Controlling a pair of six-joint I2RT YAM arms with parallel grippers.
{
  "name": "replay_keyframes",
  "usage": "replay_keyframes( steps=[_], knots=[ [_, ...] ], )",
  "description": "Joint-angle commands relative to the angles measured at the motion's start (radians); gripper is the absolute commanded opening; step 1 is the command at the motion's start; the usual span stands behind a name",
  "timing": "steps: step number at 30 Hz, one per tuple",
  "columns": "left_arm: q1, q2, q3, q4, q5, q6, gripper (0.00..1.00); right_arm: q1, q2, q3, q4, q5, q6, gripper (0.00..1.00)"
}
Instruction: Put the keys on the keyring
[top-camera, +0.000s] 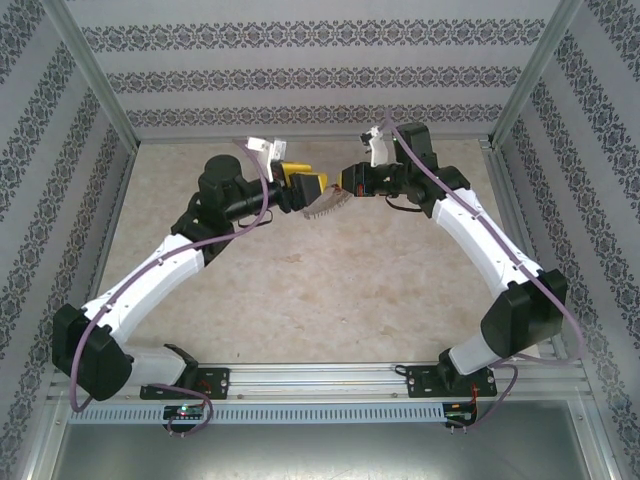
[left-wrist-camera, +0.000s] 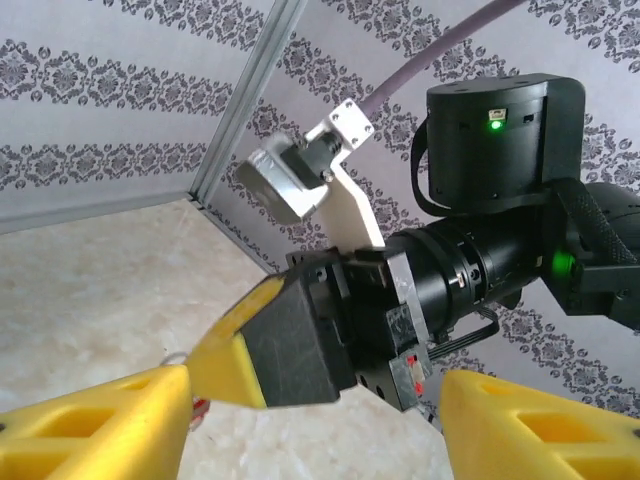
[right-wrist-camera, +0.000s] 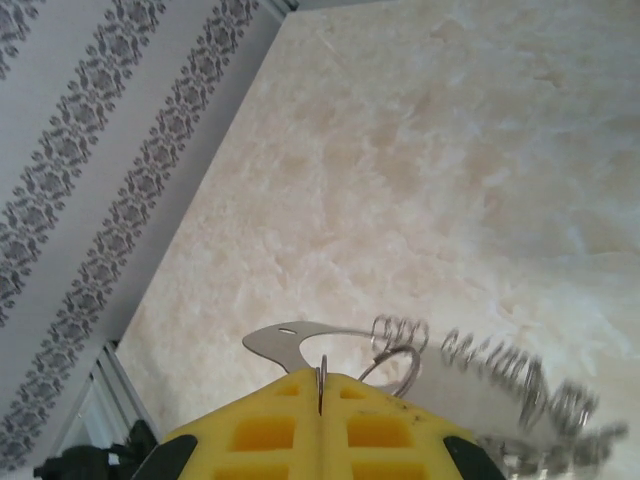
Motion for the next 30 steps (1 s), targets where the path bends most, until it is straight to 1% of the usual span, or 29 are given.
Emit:
replay_keyframes(
  steps=[1,4,8,10,14,18,21,30],
  knots=[
    [0.046,0.052,0.040,-0.125,0.116,0.134,0.60,0.004,0.018,0.070,-0.086,-0.055,-0.106,0.00],
    [0.083,0.090,0.055,-0.136,0.220,0.210,0.55,0.004,0.038,0.118,-0.175,-0.076,-0.208,0.00],
    [0.118,0.155,0.119,-0.229,0.336,0.317,0.49,-0.005,0.057,0.169,-0.271,-0.067,-0.327,0.00],
    [0.128,0.192,0.158,-0.271,0.395,0.358,0.46,-0.010,0.057,0.177,-0.291,-0.077,-0.382,0.00],
    [0.137,0.247,0.240,-0.349,0.476,0.415,0.42,-0.018,0.024,0.159,-0.274,-0.169,-0.480,0.00],
    [0.138,0.293,0.318,-0.405,0.549,0.444,0.41,-0.039,0.016,0.175,-0.260,-0.247,-0.500,0.00],
    [0.138,0.326,0.369,-0.454,0.602,0.463,0.40,-0.045,0.020,0.194,-0.260,-0.278,-0.512,0.00],
    [0.131,0.365,0.403,-0.491,0.652,0.478,0.40,-0.058,0.028,0.230,-0.258,-0.345,-0.533,0.00]
  ],
)
